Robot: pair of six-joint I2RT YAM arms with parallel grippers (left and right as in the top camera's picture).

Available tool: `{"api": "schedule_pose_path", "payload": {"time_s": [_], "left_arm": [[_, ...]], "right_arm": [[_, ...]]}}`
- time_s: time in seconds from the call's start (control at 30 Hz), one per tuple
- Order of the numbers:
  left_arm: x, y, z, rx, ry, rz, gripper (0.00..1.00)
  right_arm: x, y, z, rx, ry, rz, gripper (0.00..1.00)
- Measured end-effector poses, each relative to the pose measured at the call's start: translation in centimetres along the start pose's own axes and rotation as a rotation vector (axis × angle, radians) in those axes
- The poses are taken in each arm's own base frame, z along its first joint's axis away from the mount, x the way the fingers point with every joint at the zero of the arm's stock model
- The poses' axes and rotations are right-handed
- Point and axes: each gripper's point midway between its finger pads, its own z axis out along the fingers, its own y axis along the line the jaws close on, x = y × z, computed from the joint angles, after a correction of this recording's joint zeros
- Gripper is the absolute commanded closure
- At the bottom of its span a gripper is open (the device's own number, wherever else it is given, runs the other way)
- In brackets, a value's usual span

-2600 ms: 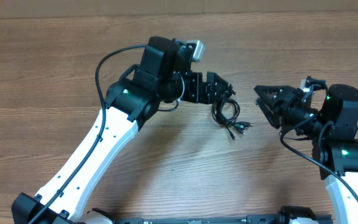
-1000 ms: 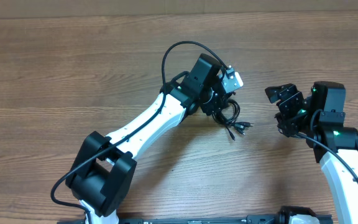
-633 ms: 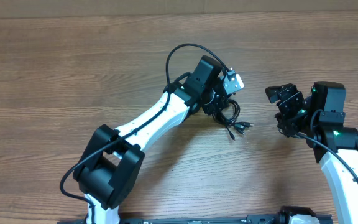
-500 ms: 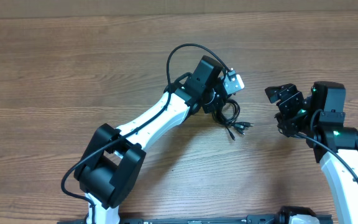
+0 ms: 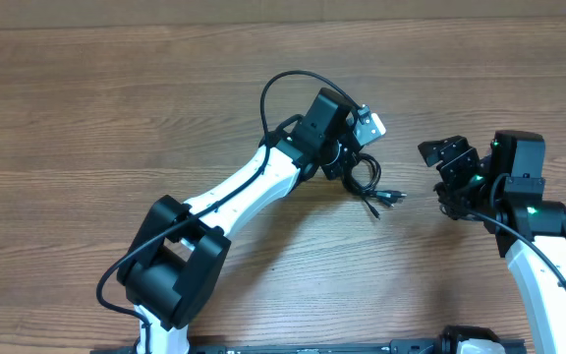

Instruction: Untangle cables

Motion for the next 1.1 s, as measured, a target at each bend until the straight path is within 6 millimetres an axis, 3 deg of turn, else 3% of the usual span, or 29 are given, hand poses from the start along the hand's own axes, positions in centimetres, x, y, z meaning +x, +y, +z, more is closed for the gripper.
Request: {"api": "schedule_pose_path", "payload": {"time_s": [0.1, 0.2, 0.33, 0.4, 0.6, 0.77, 1.1], "left_arm": [[-0.7, -0.2, -1.2, 0.012, -0.016, -0.035, 0.96], [-2.1, -0.3, -3.7, 0.012, -0.049, -0.047, 0.96], [-4.7, -0.5, -9.6, -0.006, -0.119, -0.039, 0.96], [-5.9, -0.9, -14.1, -0.020, -0.165, -0.032, 0.96], [-5.7, -2.4, -21.0, -0.025, -0.190, -0.033, 0.96], [-5.4, -3.9, -23.2, 0.027, -0.204, -0.033, 0.96], [-6.7, -8.1, -24.4, 0.263, -0.294, 0.036, 0.96]], "right_arm": [[0.3, 0.4, 0.0, -0.022, 0.018, -0.059, 0.17], [0.8, 1.8, -0.1, -0.092, 0.049, -0.188, 0.26], [2.0, 3.2, -0.4, -0.184, 0.105, -0.367, 0.29], [3.3, 4.2, -0.8, -0.267, 0.152, -0.505, 0.27], [6.8, 6.3, -2.7, -0.510, 0.275, -0.782, 0.25], [9.2, 7.8, -5.6, -0.713, 0.309, -0.958, 0.24], [12.3, 9.5, -12.4, -0.983, 0.172, -1.296, 0.27]]}}
